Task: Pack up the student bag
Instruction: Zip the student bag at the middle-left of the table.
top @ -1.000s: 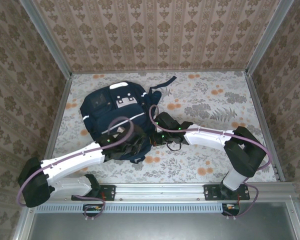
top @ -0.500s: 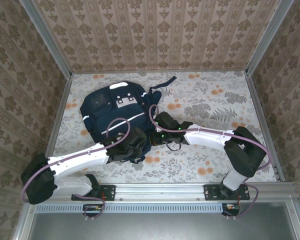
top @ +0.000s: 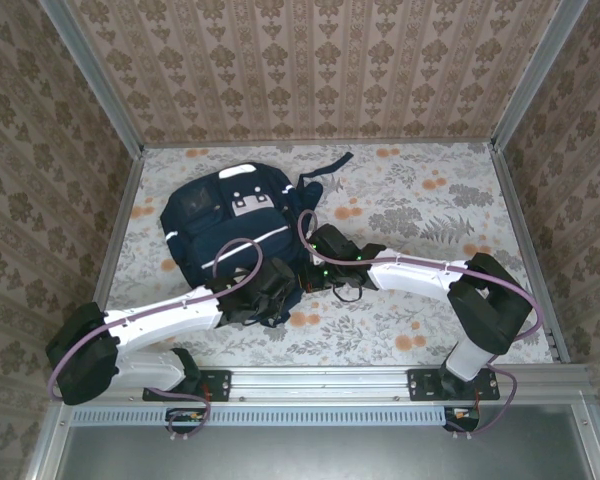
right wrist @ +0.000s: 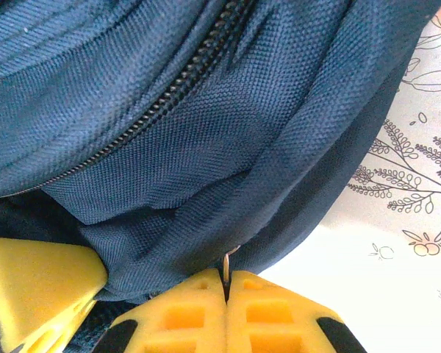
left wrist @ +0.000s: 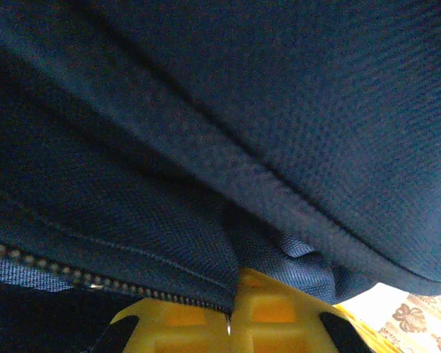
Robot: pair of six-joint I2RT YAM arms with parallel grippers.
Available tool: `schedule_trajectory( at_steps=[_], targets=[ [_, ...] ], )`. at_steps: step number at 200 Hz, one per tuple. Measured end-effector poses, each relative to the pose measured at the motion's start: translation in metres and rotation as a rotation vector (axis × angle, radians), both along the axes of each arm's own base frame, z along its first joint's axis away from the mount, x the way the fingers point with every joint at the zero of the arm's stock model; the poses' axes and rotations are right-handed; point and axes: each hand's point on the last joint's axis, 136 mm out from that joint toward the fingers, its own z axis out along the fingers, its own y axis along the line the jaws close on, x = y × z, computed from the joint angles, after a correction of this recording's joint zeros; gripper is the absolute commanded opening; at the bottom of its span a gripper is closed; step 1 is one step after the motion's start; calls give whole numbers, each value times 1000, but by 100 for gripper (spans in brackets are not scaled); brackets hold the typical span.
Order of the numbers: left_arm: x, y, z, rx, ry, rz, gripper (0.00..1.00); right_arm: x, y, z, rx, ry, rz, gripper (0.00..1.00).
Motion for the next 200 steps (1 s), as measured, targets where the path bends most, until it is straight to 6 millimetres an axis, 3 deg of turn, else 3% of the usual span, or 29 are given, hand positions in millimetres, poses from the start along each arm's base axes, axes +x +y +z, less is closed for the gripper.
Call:
schedule_trajectory(
  at_steps=[27,67,97,125,200],
  targets=[
    [-3,11,12,-1,-18,10,0,0,1,0,-5,-12,16,0],
    [-15,44,35,11,-54,35,0,6,5,10,-1,-56,44,0],
    [-24,66,38,12,-77,47,0,18,1,17,-15,-84,36,0],
    [-31,80,42,-5,-94,52,0,39,-3,14,-53,-110,6,0],
    [-51,116,53,-49,-145,44,0,109,-3,-16,-147,-110,-66,0]
  ],
)
